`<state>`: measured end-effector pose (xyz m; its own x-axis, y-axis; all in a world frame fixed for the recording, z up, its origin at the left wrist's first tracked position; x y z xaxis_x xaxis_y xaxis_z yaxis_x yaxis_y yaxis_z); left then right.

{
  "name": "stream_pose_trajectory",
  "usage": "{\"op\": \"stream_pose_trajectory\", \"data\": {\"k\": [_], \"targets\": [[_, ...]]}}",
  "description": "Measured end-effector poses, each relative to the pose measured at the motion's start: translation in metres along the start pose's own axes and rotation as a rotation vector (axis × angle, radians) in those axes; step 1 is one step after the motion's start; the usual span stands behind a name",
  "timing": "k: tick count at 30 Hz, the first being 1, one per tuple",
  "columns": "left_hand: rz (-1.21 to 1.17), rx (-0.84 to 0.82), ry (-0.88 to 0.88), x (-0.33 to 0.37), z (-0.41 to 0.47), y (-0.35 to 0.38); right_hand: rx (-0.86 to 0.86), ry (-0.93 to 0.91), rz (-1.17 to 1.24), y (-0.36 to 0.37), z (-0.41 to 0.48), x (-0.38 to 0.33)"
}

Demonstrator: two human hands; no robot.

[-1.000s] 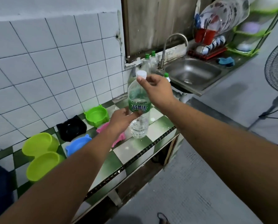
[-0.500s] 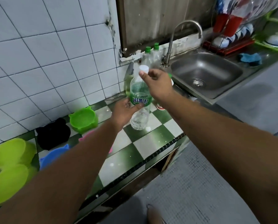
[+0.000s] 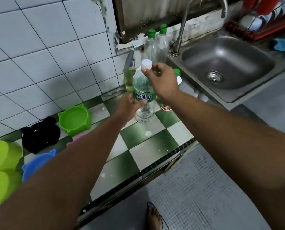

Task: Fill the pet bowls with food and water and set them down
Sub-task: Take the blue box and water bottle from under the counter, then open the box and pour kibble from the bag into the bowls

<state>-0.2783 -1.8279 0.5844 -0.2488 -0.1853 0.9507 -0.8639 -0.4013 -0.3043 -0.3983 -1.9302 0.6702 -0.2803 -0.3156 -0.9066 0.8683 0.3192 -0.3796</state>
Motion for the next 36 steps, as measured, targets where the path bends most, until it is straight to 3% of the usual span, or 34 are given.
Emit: {"op": "stream_pose_trajectory", "data": {"k": [9,16,22,31,36], "targets": [[-0.019,0.072,0.031,-0.015,-0.016,0.011,0.017,-0.056,0.027,0.007,-0.017,0.013],[0.266,0.034,0.008,-0.022,-0.006,0.004,0.038,-0.096,0.011,0.004,-0.027,0.011],[0.267,0.054,0.009,0.019,-0.033,-0.012,0.039,-0.127,-0.132,0.003,-0.037,0.001],[0.242,0.206,0.065,0.036,-0.147,-0.113,0.229,-0.095,-0.308,0.011,-0.111,-0.039],[0.158,0.285,0.050,0.020,-0.243,-0.191,0.158,-0.178,-0.384,0.062,-0.188,-0.095]]}}
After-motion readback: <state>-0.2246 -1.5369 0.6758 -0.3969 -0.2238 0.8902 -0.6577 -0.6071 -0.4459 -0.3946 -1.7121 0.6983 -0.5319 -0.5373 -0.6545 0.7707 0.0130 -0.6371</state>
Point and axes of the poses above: each hand's wrist, its own z-axis towards the middle knuckle, its own y-axis out of the palm, x = y × z, the point moved 1 cm from there along z, towards the middle knuckle
